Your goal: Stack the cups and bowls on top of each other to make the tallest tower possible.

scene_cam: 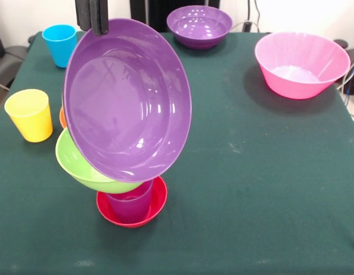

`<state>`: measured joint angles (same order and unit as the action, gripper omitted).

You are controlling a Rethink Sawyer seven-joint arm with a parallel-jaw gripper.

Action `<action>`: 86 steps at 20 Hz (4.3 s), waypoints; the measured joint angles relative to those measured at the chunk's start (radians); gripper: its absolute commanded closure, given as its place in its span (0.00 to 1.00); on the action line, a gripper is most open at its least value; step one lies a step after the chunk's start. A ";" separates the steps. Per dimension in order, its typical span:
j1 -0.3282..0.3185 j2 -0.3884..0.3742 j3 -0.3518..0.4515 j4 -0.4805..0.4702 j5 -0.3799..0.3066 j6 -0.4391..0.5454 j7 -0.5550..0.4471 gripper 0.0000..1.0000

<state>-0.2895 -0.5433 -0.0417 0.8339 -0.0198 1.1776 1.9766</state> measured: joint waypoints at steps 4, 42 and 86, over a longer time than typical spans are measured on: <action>0.000 -0.001 0.000 0.008 0.000 -0.002 0.000 1.00; -0.007 -0.007 0.001 0.100 0.000 -0.105 0.000 1.00; -0.162 -0.051 0.173 0.365 0.017 -0.397 0.000 1.00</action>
<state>-0.4513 -0.5942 0.1308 1.1988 -0.0024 0.7809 1.9766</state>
